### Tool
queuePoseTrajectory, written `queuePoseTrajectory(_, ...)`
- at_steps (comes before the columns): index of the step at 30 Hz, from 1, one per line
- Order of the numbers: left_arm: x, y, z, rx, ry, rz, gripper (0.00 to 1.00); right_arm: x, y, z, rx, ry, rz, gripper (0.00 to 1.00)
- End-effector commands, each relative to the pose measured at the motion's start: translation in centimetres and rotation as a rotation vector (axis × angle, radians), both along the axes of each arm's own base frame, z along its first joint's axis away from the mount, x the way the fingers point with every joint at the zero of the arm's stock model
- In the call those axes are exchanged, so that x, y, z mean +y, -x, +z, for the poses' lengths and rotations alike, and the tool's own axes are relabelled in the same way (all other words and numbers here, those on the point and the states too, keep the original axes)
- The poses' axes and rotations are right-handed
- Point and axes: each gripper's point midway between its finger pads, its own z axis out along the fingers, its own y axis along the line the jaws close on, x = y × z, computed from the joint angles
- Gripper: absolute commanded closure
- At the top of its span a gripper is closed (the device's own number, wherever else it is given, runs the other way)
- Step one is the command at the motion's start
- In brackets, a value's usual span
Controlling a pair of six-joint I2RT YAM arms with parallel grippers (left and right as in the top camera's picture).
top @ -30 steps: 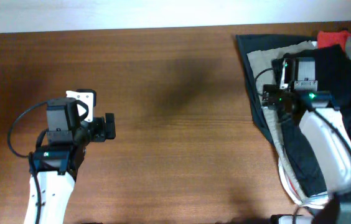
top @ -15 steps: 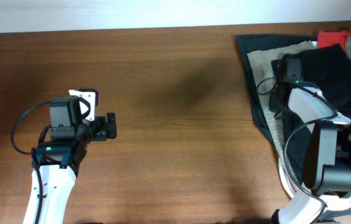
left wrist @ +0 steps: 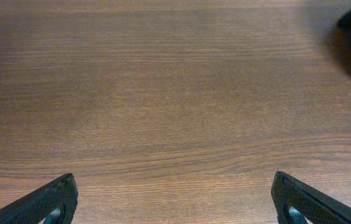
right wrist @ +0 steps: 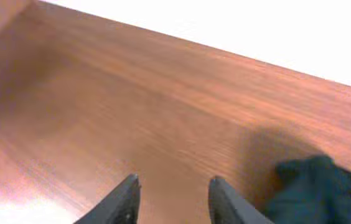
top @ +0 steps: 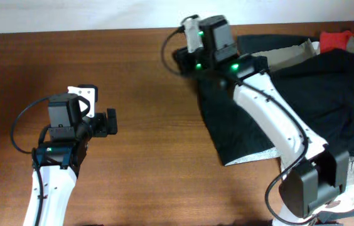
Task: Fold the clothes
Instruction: 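Grasp the black pants on the pile with the right gripper and drag left, then grasp the pants' left edge with the left gripper and spread it leftward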
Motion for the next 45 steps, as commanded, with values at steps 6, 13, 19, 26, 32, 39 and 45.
queuePoseTrajectory(6, -4.5, -0.4, 1.8, -0.05, 0.173, -0.195, 0.01, -15.2, 8.5, -9.6, 0.524, 0.508, -0.301, 0.24)
queuePoseTrajectory(13, -4.5, -0.5, 1.6, -0.045, 0.173, -0.194, 0.01, -17.0, 19.0, -21.8, 0.875, 0.605, -0.251, 0.22)
queuePoseTrajectory(19, -4.5, -0.5, 1.7, -0.047, 0.173, -0.195, 0.01, -16.2, 21.2, -24.9, 0.922, 0.531, -0.216, 0.36)
queuePoseTrajectory(26, -4.5, -0.5, 1.7, -0.047, 0.173, -0.195, 0.01, -13.2, 23.5, -24.3, 1.029, 0.388, -0.069, 0.32)
queuePoseTrajectory(32, -4.5, -0.5, 1.7, -0.047, 0.173, -0.195, 0.01, -6.9, 25.7, -24.2, 0.958, 0.397, 0.157, 0.96)
queuePoseTrajectory(39, -4.5, -0.5, 1.7, -0.047, 0.173, -0.195, 0.01, 3.2, 19.4, -17.9, 0.588, 0.275, 0.291, 0.84)
queuePoseTrajectory(45, -4.6, -0.2, 1.4, -0.031, 0.18, -0.199, 0.01, -3.7, 16.0, -17.4, 0.539, 0.524, -0.066, 0.01)
